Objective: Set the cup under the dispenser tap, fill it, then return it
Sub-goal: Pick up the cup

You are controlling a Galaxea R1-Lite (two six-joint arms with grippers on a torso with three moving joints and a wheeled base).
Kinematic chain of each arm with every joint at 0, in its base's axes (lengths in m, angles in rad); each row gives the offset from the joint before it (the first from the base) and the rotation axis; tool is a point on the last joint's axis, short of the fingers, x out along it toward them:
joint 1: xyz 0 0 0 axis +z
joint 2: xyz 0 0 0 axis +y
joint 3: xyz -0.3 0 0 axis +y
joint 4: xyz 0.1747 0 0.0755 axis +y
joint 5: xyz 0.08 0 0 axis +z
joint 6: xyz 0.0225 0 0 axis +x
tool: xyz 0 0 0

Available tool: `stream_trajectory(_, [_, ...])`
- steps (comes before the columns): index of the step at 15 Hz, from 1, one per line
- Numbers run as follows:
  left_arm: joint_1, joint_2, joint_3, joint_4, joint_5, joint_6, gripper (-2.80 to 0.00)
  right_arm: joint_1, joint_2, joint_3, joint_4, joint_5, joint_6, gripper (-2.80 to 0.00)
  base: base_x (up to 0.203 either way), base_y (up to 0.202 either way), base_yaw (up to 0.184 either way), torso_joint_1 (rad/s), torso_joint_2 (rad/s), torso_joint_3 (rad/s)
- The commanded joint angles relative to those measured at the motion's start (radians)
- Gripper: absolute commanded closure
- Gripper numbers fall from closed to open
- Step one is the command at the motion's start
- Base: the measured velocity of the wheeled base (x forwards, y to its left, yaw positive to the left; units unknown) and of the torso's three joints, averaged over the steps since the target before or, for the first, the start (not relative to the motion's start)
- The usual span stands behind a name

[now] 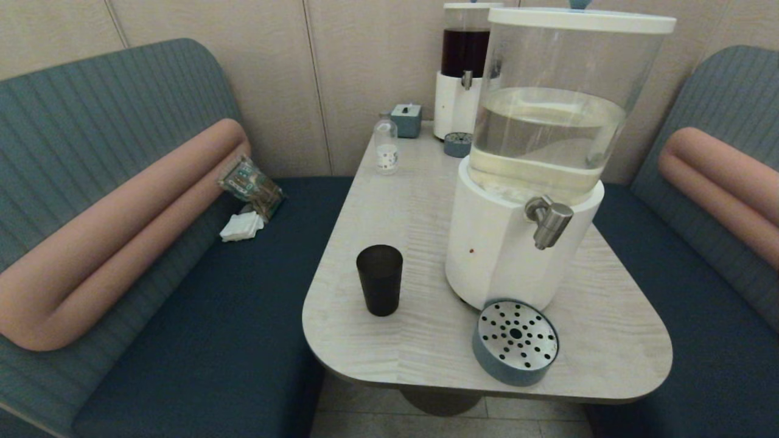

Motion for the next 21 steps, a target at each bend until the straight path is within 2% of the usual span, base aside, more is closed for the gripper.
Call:
stream_trajectory(1, [0.0, 0.0, 0.0, 0.0, 0.0, 0.0, 0.0, 0.001, 0.0, 0.014, 0.0, 0.0, -0.001, 0.0, 0.0, 0.0, 0.0, 0.0, 0.0, 0.0])
stream_trajectory(6, [0.0, 0.001, 0.0, -0.009, 0.019, 0.004, 0.0, 0.001, 0.0, 0.014, 0.0, 0.0, -0.001, 0.0, 0.0, 0.0, 0.0, 0.0, 0.0, 0.0])
stream_trajectory(8, [0.0, 0.013, -0.086, 0.004, -0.006, -0.021, 0.0, 0.001, -0.002, 0.014, 0.0, 0.001, -0.005, 0.0, 0.0, 0.0, 0.0, 0.0, 0.0, 0.0])
stream_trajectory(11, [-0.002, 0.179, -0.287, 0.025, -0.105, -0.155, 0.0, -0.001, -0.002, 0.015, 0.0, 0.001, -0.01, 0.0, 0.0, 0.0, 0.0, 0.0, 0.0, 0.0])
stream_trajectory(14, [-0.01, 0.421, -0.417, -0.031, -0.169, -0.27, 0.0, 0.0, 0.0, 0.015, 0.0, 0.0, -0.001, 0.0, 0.0, 0.0, 0.0, 0.0, 0.0, 0.0])
stream_trajectory(15, [-0.011, 0.5, -0.44, -0.061, -0.203, -0.29, 0.0, 0.0, -0.002, 0.015, 0.0, 0.0, -0.001, 0.0, 0.0, 0.0, 0.0, 0.0, 0.0, 0.0])
stream_trajectory(16, [-0.012, 0.569, -0.453, -0.093, -0.264, -0.303, 0.0, 0.001, 0.0, 0.014, 0.0, 0.0, -0.001, 0.0, 0.0, 0.0, 0.0, 0.0, 0.0, 0.0])
stream_trajectory(17, [-0.012, 0.638, -0.461, -0.134, -0.352, -0.313, 0.0, 0.001, -0.002, 0.014, 0.0, 0.0, -0.001, 0.0, 0.0, 0.0, 0.0, 0.0, 0.0, 0.0])
stream_trajectory(19, [-0.011, 0.789, -0.465, -0.241, -0.449, -0.318, 0.0, -0.001, 0.0, 0.014, 0.0, 0.0, -0.001, 0.0, 0.0, 0.0, 0.0, 0.0, 0.0, 0.0])
stream_trajectory(20, [-0.01, 0.878, -0.458, -0.331, -0.486, -0.316, 0.0, 0.001, -0.001, 0.014, 0.0, 0.0, -0.001, 0.0, 0.0, 0.0, 0.0, 0.0, 0.0, 0.0])
stream_trajectory(21, [-0.009, 0.969, -0.442, -0.466, -0.535, -0.312, 0.0, 0.001, -0.001, 0.014, 0.0, 0.001, -0.001, 0.0, 0.0, 0.0, 0.0, 0.0, 0.0, 0.0])
